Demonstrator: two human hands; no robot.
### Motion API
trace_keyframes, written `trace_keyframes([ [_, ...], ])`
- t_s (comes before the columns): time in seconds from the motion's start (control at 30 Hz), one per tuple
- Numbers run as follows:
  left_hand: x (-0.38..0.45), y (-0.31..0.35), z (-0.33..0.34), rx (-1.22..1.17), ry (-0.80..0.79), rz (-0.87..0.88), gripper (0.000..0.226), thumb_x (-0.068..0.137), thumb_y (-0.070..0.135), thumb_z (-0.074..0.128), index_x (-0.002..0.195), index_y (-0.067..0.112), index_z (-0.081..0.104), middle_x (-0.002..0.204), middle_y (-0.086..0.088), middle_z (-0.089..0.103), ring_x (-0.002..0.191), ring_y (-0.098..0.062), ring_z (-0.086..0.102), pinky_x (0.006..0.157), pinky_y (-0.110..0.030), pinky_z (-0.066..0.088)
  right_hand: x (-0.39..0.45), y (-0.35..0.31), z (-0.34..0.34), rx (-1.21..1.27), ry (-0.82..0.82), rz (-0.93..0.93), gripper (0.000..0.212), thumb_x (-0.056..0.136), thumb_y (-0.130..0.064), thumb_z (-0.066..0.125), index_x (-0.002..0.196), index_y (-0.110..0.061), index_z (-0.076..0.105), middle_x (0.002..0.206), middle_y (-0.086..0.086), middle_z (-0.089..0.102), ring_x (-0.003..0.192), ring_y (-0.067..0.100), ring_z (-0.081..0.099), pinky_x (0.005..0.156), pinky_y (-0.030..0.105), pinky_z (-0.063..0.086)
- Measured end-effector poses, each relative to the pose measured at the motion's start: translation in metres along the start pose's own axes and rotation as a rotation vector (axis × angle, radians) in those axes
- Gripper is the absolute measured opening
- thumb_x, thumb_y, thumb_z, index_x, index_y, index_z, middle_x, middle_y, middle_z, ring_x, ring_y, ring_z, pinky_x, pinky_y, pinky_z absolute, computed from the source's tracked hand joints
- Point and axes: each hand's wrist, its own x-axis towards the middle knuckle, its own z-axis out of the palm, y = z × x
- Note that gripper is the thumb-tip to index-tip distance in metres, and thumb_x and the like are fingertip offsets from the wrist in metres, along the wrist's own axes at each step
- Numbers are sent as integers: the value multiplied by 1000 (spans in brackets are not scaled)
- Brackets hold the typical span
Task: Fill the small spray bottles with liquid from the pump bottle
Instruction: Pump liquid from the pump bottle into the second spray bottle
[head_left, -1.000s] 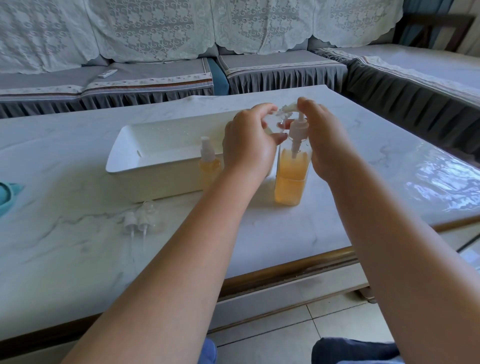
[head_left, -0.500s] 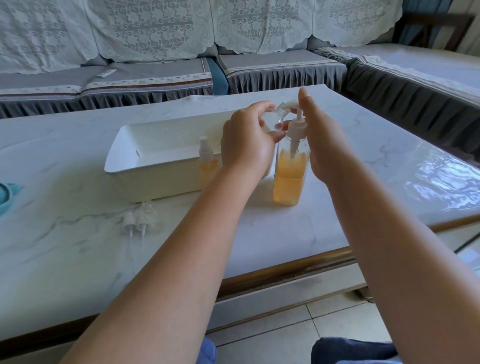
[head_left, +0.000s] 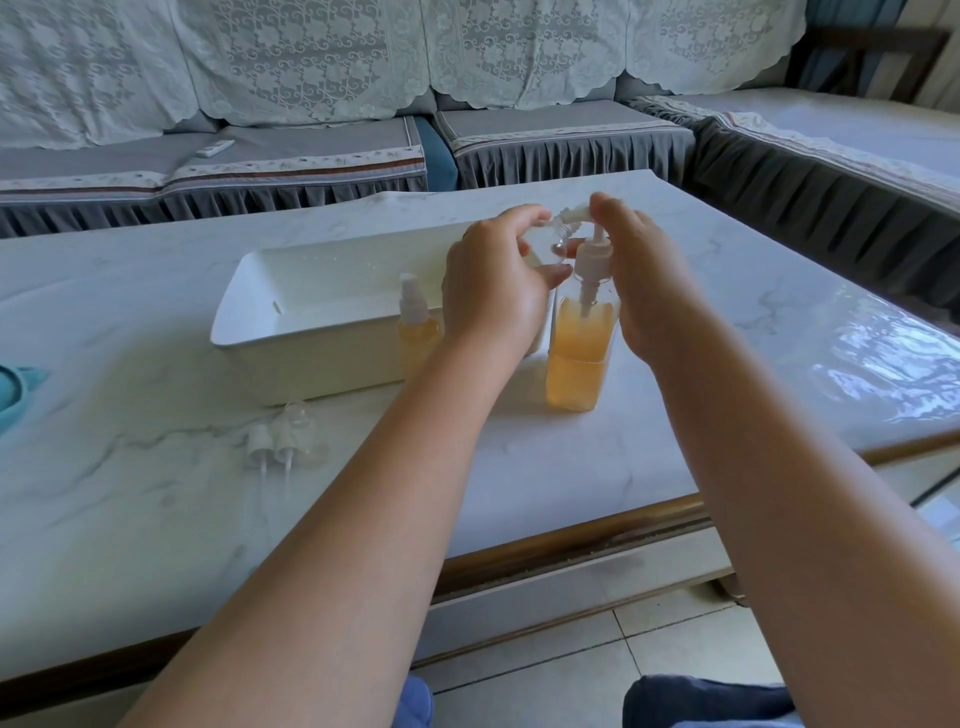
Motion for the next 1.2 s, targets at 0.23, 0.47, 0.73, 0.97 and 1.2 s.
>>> trace_keyframes([
  [0.23,-3,-4,3,35,-27,-10,48,80,21,76,125,30,62,96,6,58,99,-19,57,85,-32,46,2,2,-1,93,73,-23,18,99,-15,49,115,-9,56,78,-3,59,62,4,53,48,14,41],
  [0.47,-1,3,1,-20,17,-12,50,79,23,77,126,29,61,103,2,64,97,-16,57,77,-26,41,8,6,-2,71,14,-4,60,95,-60,46,126,-10,58,91,3,73,68,7,67,53,22,46],
  [0.73,-1,2,1,-17,16,-16,50,79,23,77,127,28,61,101,3,63,96,-16,57,76,-25,41,5,4,-2,114,16,5,38,98,-36,53,123,-8,54,86,2,69,72,8,65,59,23,47],
  [0.97,-5,-3,4,21,-30,-22,50,80,20,75,127,29,61,103,2,62,101,-19,58,88,-31,46,7,10,-5,110,112,-21,46,90,-25,65,130,-10,49,95,1,64,85,11,62,76,28,46],
  [1.2,0,1,1,-15,18,-1,53,78,21,77,128,27,60,105,2,65,96,-17,56,81,-29,45,8,7,-8,136,-13,-42,48,92,-46,60,118,-5,60,90,4,75,88,12,72,78,31,51],
])
